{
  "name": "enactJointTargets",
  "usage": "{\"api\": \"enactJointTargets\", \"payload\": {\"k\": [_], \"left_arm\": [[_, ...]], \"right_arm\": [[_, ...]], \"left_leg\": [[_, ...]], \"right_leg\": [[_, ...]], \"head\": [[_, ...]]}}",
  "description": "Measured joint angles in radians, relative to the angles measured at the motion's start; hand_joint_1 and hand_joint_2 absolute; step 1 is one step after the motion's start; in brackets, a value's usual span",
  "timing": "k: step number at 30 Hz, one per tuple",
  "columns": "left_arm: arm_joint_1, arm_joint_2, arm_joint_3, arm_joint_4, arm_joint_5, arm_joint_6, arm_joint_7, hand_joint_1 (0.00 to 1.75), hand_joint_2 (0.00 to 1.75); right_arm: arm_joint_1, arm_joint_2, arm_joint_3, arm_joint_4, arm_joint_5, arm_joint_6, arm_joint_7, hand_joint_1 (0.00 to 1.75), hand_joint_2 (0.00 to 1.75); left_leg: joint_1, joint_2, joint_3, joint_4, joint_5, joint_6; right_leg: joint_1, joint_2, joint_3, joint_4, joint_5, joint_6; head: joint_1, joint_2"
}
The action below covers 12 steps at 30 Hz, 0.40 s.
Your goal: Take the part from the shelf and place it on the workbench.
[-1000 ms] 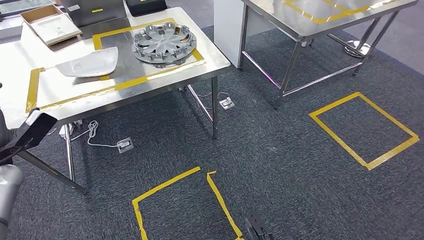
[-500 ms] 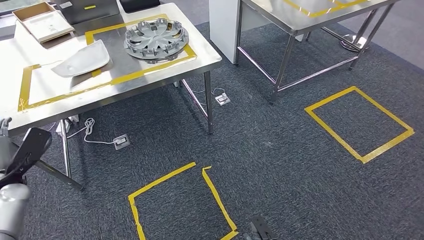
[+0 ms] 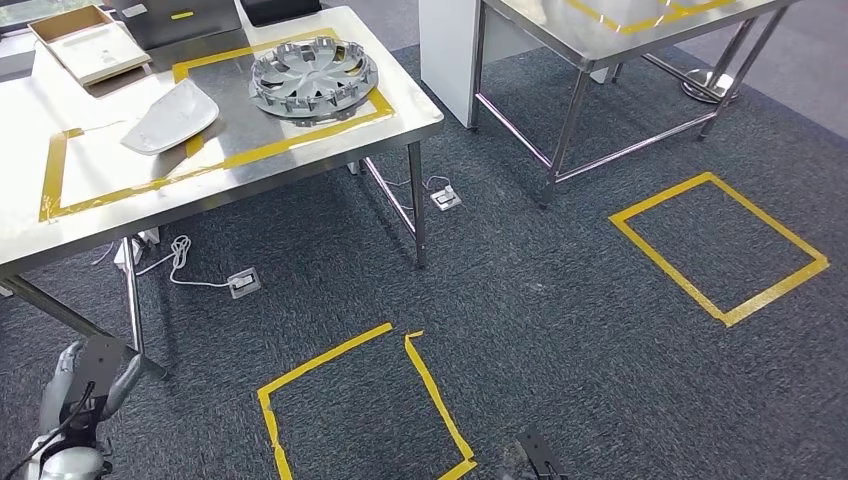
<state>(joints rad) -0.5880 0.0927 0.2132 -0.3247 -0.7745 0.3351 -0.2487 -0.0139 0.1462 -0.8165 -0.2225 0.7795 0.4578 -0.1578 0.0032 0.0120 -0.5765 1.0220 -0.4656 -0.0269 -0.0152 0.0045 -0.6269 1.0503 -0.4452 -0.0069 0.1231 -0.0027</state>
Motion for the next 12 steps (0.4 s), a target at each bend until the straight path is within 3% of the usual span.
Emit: {"api": "enactJointTargets", "payload": {"k": [12], "left_arm": [[0.210, -0.023, -0.029, -0.018, 0.213, -0.092, 0.067, 0.00, 0.00]], "right_arm": [[0.047, -0.044, 0.214, -0.046, -0.215, 0.000, 0.042, 0.00, 0.00]], "left_leg": [[-0.001, 0.000, -0.006, 0.005, -0.003, 0.004]], "right_leg": [[-0.001, 0.000, 0.000, -0.003, 0.002, 0.004]], "head": [[0.000, 0.000]]}}
